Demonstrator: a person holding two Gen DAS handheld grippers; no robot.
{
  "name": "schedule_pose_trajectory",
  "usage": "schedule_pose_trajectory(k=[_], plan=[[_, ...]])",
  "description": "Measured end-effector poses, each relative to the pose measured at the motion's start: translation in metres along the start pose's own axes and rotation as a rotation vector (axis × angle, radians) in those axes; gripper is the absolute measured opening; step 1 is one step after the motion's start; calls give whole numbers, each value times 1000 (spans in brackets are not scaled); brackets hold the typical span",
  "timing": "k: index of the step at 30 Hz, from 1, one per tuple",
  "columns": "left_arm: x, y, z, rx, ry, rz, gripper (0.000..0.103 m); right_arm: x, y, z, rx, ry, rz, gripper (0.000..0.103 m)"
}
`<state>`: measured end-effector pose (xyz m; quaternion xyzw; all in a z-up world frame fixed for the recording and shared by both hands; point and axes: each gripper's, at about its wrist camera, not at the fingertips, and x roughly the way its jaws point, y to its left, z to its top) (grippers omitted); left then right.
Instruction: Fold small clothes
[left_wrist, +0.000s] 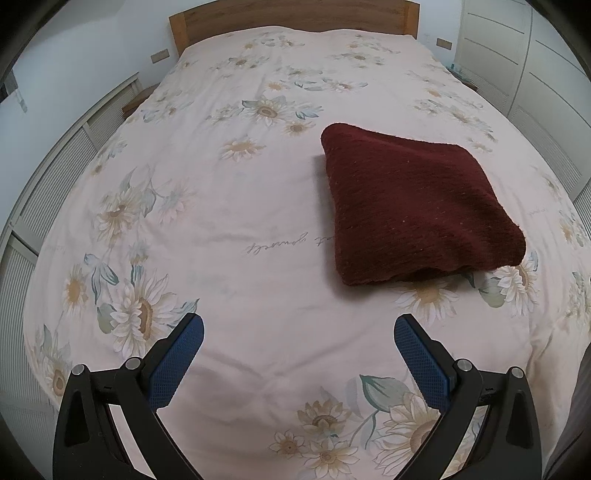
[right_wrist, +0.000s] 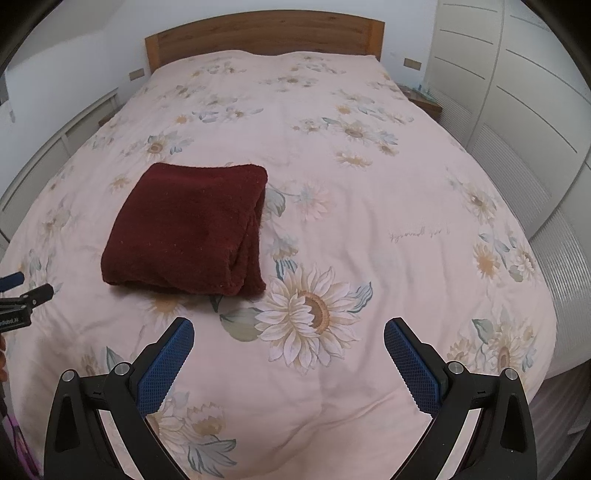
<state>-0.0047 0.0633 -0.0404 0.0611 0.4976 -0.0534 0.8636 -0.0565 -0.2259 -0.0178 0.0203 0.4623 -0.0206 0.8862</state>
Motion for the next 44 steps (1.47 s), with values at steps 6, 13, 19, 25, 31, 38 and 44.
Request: schedule_pose_trajectory(k=[6,13,19,25,31,38,44], plan=[[-4,4,-3,-7,-2,6,102,1,2,2,-8,-1,-4,103],[-3,8,-4,-26,4,7,102,2,-1,5,-11,2,-16,103],[-4,8,-2,-29,-2,9,102,1,-4,5,-11,3,-18,103],[-7,5,2,-27,-9,7,102,1,-5,5,-12,6,-16,103],[-6,1,3,-27,-4,5,102,3,-5,5,-11,12,-16,103],[-7,1,5,-38,-14,0,102,3,-4,4,-14,13,-14,103],[-10,-3,6,-20,-20,-3,102,4,-3,4,-15,13,-11,103]])
